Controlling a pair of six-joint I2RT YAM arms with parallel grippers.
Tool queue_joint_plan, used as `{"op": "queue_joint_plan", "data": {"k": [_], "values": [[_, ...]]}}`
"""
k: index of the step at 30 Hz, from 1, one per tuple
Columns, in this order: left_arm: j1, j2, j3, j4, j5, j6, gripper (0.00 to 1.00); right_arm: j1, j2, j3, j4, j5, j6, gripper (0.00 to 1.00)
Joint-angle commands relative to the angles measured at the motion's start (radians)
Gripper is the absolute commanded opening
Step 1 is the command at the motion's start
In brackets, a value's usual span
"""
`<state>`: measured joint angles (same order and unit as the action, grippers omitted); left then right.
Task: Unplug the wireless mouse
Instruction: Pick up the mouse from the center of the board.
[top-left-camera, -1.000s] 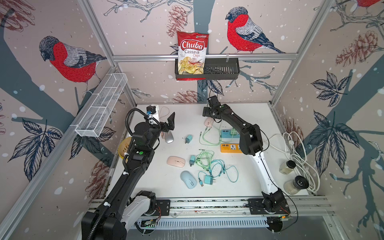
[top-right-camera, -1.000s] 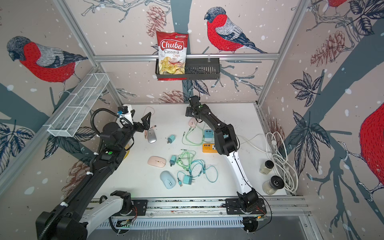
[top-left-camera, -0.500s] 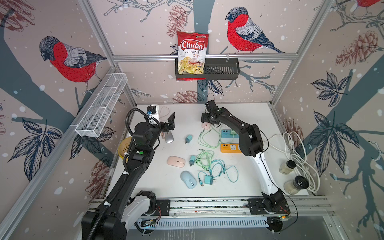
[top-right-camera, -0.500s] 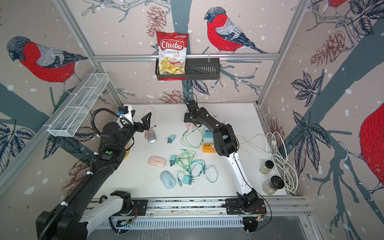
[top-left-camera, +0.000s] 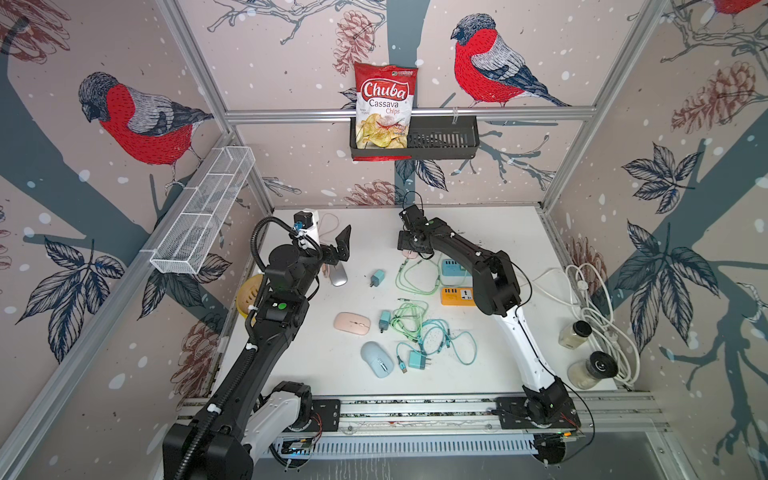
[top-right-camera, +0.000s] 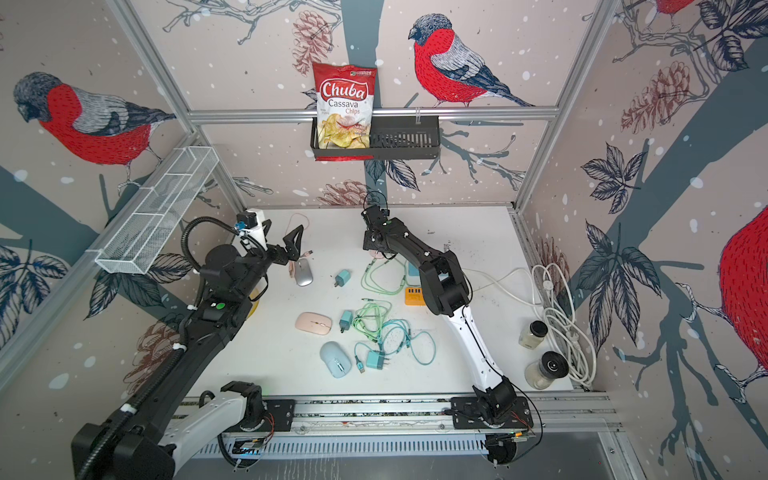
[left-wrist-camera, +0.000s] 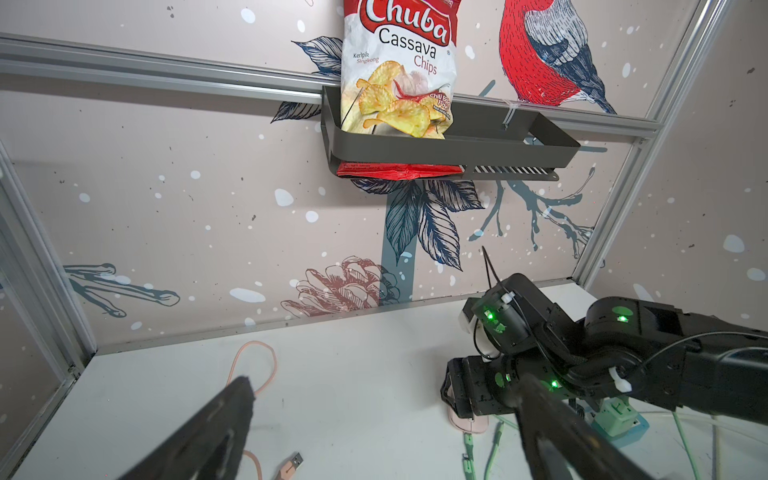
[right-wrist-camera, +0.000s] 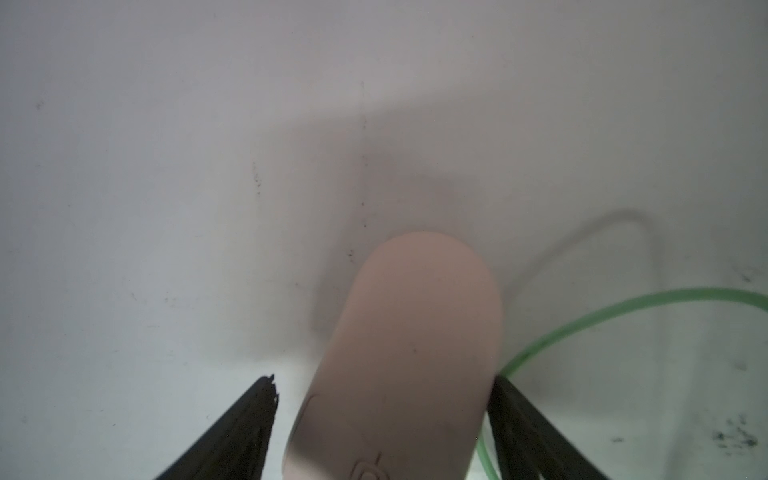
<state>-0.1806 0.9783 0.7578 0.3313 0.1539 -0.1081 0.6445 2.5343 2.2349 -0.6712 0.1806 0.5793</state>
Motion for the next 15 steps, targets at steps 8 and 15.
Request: {"op": "queue_joint_plan", "data": {"k": [8, 15], "values": [[0.001, -0.008, -0.003, 0.076, 0.002, -0.018, 0.98, 0.041, -0.003, -0.044, -0.031, 0.062, 0.025, 0.62], [0.001, -0.007, -0.005, 0.075, -0.001, -0.016, 0.98, 0.059, 0.004, -0.044, -0.043, 0.115, 0.004, 0.53]]}}
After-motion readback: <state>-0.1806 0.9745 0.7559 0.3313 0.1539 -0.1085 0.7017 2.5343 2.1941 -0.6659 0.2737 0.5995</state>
